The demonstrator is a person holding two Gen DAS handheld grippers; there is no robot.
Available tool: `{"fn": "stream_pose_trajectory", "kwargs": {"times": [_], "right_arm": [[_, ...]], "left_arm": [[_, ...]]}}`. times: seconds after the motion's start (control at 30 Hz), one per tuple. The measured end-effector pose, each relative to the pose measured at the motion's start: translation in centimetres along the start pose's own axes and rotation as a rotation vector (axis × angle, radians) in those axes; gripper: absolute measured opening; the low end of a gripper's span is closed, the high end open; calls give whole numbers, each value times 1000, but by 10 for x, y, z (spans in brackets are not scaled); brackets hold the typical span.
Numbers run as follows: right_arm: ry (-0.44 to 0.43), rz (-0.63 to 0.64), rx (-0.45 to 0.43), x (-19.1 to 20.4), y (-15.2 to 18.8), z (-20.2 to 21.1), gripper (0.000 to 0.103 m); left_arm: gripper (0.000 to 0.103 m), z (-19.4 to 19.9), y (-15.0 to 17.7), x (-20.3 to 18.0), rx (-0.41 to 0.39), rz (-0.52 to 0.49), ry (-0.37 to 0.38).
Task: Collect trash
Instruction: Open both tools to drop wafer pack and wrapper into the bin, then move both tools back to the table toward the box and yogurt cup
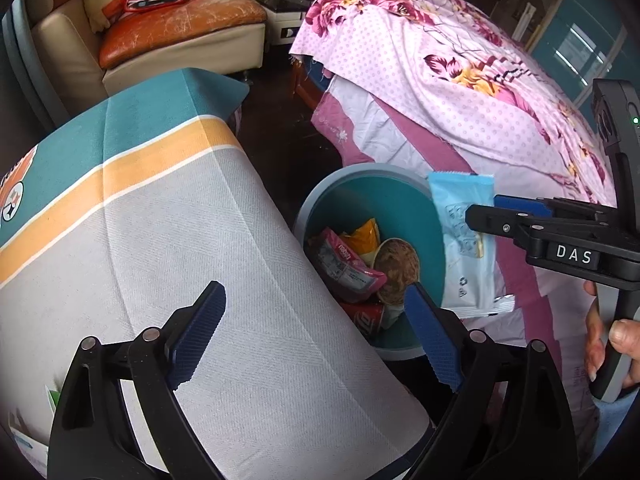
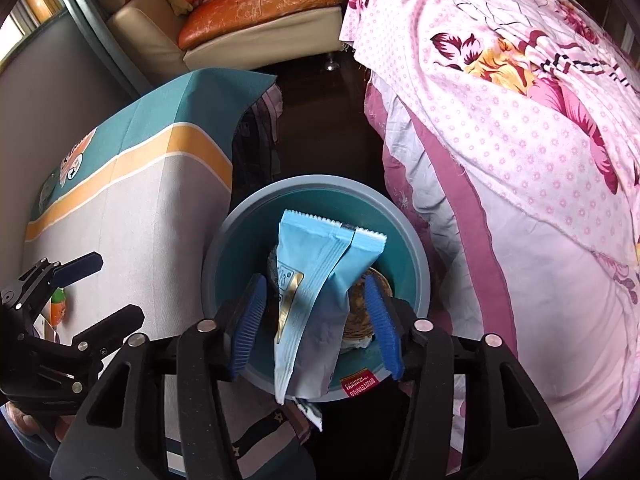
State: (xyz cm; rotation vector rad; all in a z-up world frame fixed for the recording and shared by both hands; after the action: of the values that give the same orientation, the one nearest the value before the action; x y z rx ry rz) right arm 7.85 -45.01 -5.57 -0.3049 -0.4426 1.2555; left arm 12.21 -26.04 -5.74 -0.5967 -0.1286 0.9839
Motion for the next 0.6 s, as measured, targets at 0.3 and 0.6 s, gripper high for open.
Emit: {"fn": "stream_pose_trajectory", "kwargs": {"times": [0.3, 0.6], "right_arm": [[15, 14, 3, 20, 0, 8, 67], [8, 74, 9, 65, 6, 24, 73]], "left_arm": [[91, 19, 10, 18, -21, 31, 2], [92, 54, 31, 50, -48, 89, -31]]}}
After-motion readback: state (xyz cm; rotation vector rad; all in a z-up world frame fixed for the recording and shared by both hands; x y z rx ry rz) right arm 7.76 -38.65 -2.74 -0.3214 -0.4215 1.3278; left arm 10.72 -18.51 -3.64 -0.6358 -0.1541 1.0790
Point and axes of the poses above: each gripper's, at about its wrist camera, not at the fingertips, and z roughly against the way its jaws point, x to its left, y to its underside, the point moved 1 cm from there along -z, roughly the way its jaws point, and after that the axes turned 6 degrees about -x, right-handed, at the moved point
